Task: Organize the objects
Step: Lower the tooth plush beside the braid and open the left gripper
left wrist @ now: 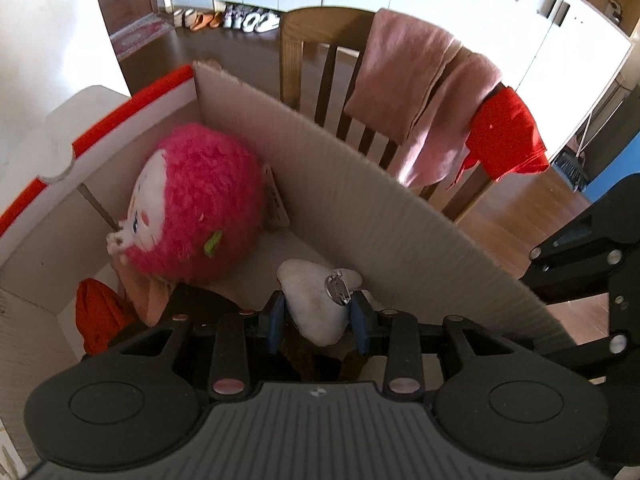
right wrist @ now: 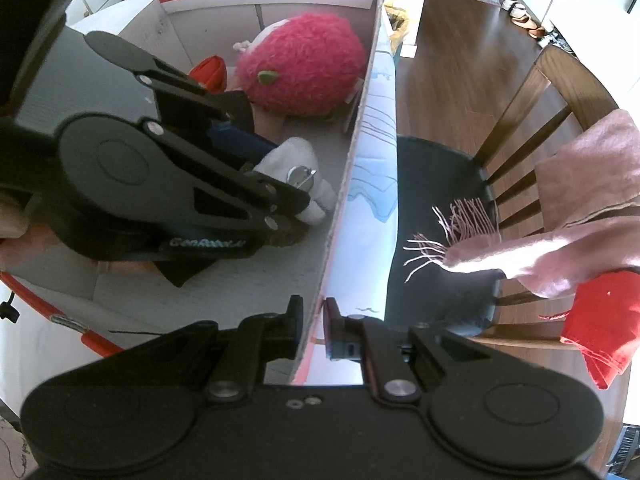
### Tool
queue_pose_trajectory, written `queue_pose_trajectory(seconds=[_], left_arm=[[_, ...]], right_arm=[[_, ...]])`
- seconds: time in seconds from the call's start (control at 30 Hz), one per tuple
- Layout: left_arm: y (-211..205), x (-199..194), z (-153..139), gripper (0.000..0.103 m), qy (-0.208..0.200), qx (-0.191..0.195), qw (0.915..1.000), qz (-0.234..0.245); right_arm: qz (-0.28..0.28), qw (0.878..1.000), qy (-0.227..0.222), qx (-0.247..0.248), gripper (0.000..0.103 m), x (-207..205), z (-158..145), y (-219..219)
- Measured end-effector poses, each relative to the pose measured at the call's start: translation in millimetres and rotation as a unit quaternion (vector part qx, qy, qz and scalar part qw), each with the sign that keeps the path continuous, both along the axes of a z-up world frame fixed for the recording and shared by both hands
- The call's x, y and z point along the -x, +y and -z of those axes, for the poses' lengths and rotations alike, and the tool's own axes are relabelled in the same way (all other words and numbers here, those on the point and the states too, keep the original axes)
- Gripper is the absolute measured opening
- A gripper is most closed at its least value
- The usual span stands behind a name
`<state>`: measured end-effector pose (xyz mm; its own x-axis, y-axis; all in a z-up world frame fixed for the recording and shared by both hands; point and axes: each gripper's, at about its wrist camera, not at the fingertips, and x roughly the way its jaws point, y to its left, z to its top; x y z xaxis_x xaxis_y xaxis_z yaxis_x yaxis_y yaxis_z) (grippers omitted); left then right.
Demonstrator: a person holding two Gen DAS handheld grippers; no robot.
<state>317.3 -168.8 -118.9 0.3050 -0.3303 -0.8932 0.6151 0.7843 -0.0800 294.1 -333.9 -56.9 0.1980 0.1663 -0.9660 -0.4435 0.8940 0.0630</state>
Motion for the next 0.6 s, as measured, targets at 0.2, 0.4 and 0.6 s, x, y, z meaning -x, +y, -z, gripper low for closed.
queue_pose_trajectory(seconds=[0.2,0.4,0.6], left_arm=[[1.2,-2.0,4.4,0.036,0.005,-0.005,1.0,0.003],[3.1,-1.7,1.5,0.057,0.0,0.002,1.0,0.003],[11.4,1.8,-7.2,0.057,-0.005,0.01,0.9999,0.005]], right_arm=[[-0.001,1.0,0.001,0.001,0.009,-0.1,0.6,-0.2],[-0.001,1.0,0.002,0.001,0.009,-0.9,1.1,-0.3],[-0.002,1.0,-0.001,0.002,0.009,-1.5,0.2,-0.4]])
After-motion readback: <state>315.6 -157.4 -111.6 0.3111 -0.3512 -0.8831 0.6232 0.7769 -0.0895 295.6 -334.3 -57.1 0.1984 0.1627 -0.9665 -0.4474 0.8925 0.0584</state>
